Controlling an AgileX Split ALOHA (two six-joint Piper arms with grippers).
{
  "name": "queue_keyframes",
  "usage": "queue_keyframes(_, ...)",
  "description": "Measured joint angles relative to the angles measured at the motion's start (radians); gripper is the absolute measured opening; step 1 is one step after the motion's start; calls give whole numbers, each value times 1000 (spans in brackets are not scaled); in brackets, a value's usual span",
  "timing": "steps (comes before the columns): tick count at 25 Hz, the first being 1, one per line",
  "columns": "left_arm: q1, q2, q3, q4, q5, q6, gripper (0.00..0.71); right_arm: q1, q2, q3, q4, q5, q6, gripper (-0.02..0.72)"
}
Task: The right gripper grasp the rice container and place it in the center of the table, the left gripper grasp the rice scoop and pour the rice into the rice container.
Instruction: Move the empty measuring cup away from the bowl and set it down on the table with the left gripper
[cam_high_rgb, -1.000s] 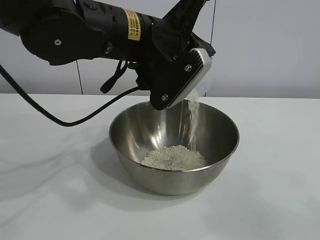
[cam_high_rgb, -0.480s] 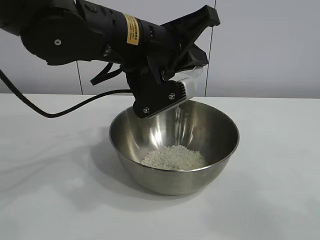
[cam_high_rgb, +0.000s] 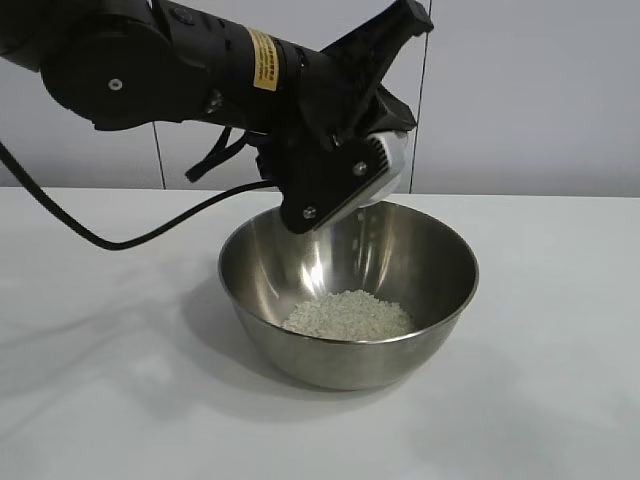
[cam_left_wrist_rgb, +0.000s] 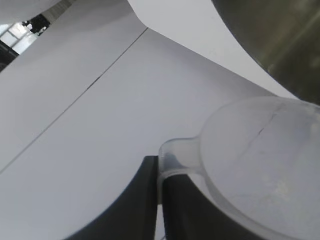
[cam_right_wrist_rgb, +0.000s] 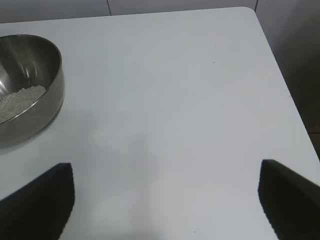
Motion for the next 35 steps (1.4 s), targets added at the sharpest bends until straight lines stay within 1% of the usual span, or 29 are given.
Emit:
queue_keyframes(2, 0, 0, 0, 0, -49, -307, 12, 0, 0, 0, 0, 0, 0, 694)
queue_keyframes(5, 0, 0, 0, 0, -111, -702, 12, 0, 0, 0, 0, 0, 0, 694)
queue_keyframes(7, 0, 0, 0, 0, -133, -907, 12, 0, 0, 0, 0, 0, 0, 694)
queue_keyframes(9, 5, 0, 0, 2, -140, -1030, 12, 0, 0, 0, 0, 0, 0, 694)
queue_keyframes(12, 25, 0, 0, 5, -142, -1078, 12, 0, 0, 0, 0, 1, 0, 694)
queue_keyframes(15, 64, 0, 0, 6, -138, -1102, 12, 0, 0, 0, 0, 1, 0, 694)
queue_keyframes(19, 133, -2, 0, 6, -91, -1158, 12, 0, 0, 0, 0, 1, 0, 694)
queue_keyframes(22, 191, -2, 8, 3, -106, -1165, 12, 0, 0, 0, 0, 1, 0, 694)
queue_keyframes(24, 231, -2, 32, 3, -149, -1164, 12, 0, 0, 0, 0, 1, 0, 694)
queue_keyframes(26, 266, -2, 74, 3, -216, -1164, 12, 0, 0, 0, 0, 1, 0, 694)
queue_keyframes(28, 302, -2, 126, 3, -309, -1144, 12, 0, 0, 0, 0, 1, 0, 694)
queue_keyframes(30, 328, -2, 192, -3, -388, -1089, 12, 0, 0, 0, 0, 1, 0, 694)
queue_keyframes(32, 344, -2, 253, -30, -453, -1015, 12, 0, 0, 0, 0, 1, 0, 694)
queue_keyframes(35, 348, -4, 338, -110, -523, -884, 12, 0, 0, 0, 0, 1, 0, 694)
